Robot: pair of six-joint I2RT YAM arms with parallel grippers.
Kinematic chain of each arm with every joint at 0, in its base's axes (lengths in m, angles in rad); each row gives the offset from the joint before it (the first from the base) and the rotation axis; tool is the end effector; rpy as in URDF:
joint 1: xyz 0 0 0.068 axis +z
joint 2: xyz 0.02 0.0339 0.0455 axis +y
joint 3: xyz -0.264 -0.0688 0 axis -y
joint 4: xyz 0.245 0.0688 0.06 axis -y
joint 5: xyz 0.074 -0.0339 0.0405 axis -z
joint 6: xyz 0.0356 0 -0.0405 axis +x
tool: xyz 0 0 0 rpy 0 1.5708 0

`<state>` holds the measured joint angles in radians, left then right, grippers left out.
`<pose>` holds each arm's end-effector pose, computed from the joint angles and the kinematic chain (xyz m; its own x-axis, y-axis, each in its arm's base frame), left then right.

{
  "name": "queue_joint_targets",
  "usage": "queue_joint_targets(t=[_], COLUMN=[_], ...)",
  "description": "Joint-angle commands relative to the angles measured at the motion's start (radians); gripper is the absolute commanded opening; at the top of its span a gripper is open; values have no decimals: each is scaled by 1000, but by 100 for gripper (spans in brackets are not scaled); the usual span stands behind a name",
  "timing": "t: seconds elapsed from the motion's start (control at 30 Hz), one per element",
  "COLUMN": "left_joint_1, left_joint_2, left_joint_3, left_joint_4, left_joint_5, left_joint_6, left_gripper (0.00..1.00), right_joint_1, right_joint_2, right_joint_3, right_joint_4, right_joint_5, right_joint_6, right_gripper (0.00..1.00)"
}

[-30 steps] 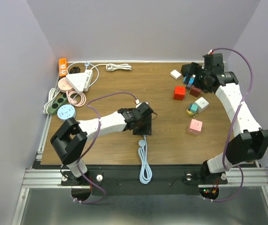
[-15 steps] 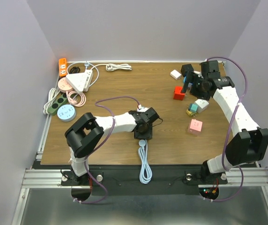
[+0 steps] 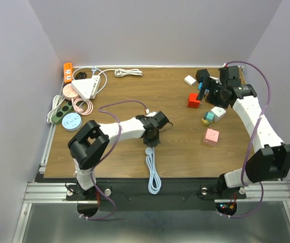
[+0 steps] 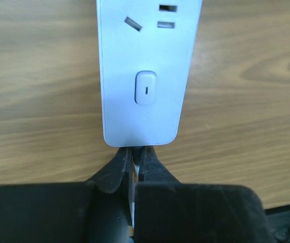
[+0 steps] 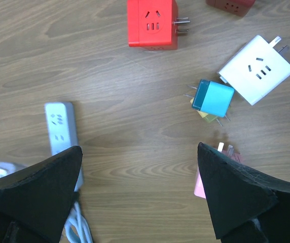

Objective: Pull the plug off the socket

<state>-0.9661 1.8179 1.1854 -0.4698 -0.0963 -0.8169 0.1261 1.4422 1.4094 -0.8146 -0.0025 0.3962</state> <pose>0.2115 -0.3000 0.1754 -0.9262 0.0639 -0.3716 0.1738 0.9469 -0.2705 0.3031 0.0385 0.3451 -0.7352 0.2958 -0.6099 0.1694 0.9514 0.2572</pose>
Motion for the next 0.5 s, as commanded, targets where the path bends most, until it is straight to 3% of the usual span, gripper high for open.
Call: queue_joint_targets(t=[0.0, 0.23, 0.47], left_joint_1=[145, 418, 650], left_joint_2=[-138, -146, 1], left_joint_3=[86, 183, 310], left_joint_4=[-92, -104, -63], left_joint_5=[-112, -125, -135], left_joint_6=[87, 278, 420], left_gripper=[0, 0, 0], right_joint_1=[7, 9, 9], right_joint_2=[-48, -63, -63], right_joint_3=[-10, -43, -61], right_joint_4=[20, 22, 23], right_joint_5=[-28, -47, -60], right_joint_6=[3, 12, 13], right_gripper=[100, 100, 100])
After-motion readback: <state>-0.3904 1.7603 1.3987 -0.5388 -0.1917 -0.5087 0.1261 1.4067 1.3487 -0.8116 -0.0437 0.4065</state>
